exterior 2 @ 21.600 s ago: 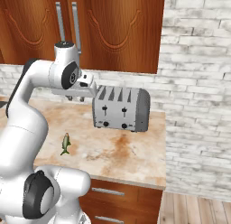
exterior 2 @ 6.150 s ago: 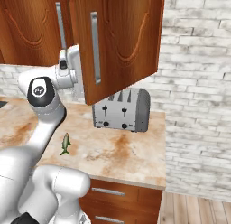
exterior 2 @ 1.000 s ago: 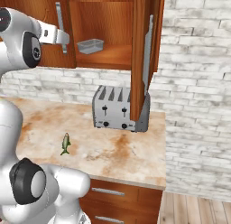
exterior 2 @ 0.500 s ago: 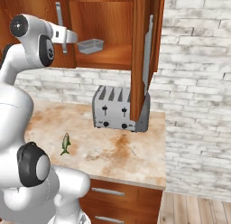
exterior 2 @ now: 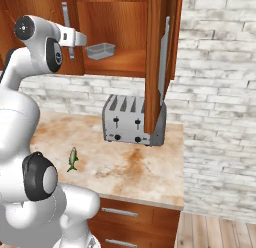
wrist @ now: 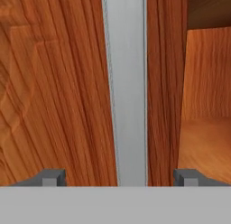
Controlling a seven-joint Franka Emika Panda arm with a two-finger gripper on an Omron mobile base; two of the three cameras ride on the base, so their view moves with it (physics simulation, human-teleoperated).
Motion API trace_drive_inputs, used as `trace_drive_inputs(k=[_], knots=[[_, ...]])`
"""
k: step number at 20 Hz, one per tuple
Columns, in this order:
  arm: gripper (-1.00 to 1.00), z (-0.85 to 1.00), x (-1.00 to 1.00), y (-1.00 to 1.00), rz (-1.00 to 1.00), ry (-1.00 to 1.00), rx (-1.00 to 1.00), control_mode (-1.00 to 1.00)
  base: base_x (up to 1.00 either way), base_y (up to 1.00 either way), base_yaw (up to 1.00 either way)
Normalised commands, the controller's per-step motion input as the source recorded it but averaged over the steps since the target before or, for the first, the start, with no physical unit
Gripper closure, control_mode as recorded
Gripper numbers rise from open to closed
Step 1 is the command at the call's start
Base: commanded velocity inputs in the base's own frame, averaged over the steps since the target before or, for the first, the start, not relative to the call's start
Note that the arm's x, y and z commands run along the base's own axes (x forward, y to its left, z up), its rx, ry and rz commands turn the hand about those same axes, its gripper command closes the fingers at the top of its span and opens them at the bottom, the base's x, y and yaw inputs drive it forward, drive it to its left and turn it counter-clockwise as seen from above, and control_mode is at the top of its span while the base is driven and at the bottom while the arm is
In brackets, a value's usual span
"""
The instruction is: Retrieve the tupperware from the cabinet, then place the raw meat into the tupperware to avoid contamination.
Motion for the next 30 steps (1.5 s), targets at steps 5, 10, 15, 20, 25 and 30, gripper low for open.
trace_drive_inputs(k=[5, 10, 15, 20, 25, 30], knots=[[1.0, 0.0, 0.44, 0.01, 0.0, 0.0, 0.0, -1.0, 0.0, 0.0, 0.0], [1.0, 0.0, 0.08, 0.0, 0.0, -0.03, 0.0, -1.0, 0.0, 0.0, 0.0], [1.0, 0.0, -0.38, 0.11, 0.0, -0.07, 0.0, -1.0, 0.0, 0.0, 0.0], [1.0, 0.0, -0.8, 0.22, -0.01, -0.14, 0.0, -1.0, 0.0, 0.0, 0.0], [1.0, 0.0, -0.97, 0.34, -0.06, -0.17, 0.0, -1.0, 0.0, 0.0, 0.0], [1.0, 0.0, -0.75, 0.44, -0.08, -0.15, 0.0, -1.0, 0.0, 0.0, 0.0]])
